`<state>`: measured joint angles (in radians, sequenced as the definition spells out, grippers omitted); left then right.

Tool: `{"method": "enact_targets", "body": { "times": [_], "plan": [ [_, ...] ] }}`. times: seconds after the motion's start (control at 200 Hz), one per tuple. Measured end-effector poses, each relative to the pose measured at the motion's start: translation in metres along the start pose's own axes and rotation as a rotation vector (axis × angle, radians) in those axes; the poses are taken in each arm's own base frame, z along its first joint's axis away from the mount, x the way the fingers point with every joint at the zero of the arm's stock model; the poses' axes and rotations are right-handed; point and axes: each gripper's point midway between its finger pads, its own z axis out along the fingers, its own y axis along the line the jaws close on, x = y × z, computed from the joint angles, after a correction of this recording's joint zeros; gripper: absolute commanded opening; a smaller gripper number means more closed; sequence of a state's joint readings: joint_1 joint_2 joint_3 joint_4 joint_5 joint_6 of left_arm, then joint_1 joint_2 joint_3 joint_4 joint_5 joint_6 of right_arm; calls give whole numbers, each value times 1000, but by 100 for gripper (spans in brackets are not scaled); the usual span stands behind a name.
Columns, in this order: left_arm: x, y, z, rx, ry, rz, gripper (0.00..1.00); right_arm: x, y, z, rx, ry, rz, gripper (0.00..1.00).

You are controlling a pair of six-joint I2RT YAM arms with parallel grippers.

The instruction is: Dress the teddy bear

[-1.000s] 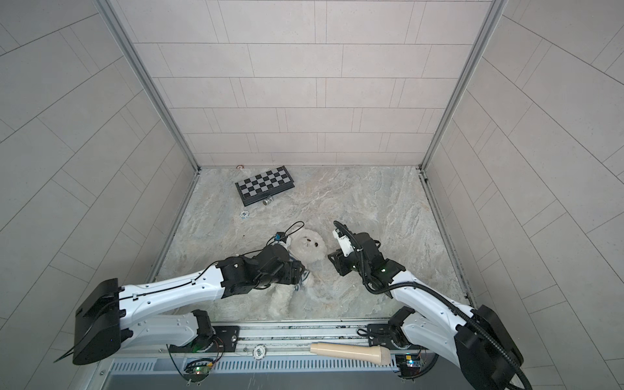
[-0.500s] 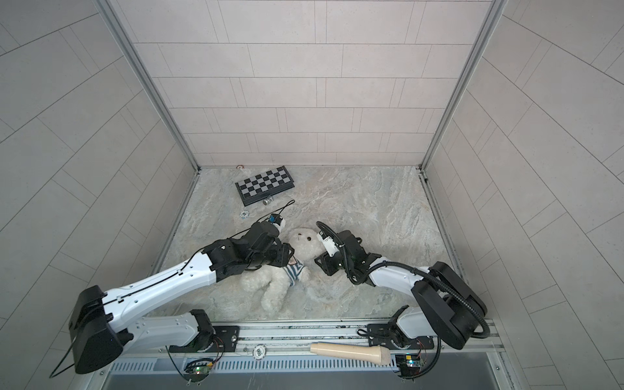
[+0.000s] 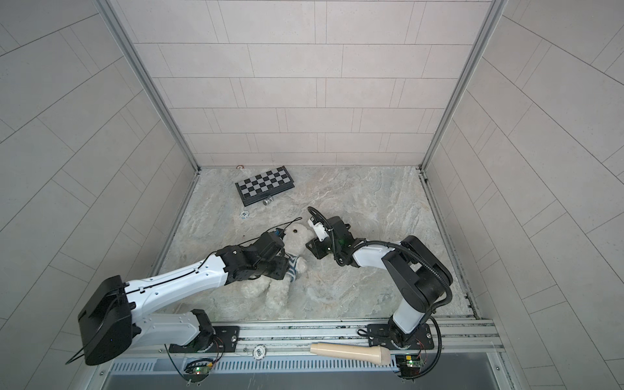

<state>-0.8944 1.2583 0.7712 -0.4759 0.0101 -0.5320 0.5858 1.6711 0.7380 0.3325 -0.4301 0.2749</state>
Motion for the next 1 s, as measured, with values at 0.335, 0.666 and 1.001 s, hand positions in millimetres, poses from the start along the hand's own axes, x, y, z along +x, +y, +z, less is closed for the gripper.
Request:
{"method": "enact_targets", "body": {
  "times": [0.335, 0.666, 1.001],
  "plan": [
    [13, -20, 16, 48, -16, -23, 57, -11, -1, 9, -10, -12, -6, 34],
    [-1, -37, -6, 128, -95, -63, 68, -6, -5, -7, 14, -34, -18, 36],
    [-35, 3, -53, 57, -245, -96, 97, -44, 7, -54, 51, -192, -102, 46]
  ]
}}
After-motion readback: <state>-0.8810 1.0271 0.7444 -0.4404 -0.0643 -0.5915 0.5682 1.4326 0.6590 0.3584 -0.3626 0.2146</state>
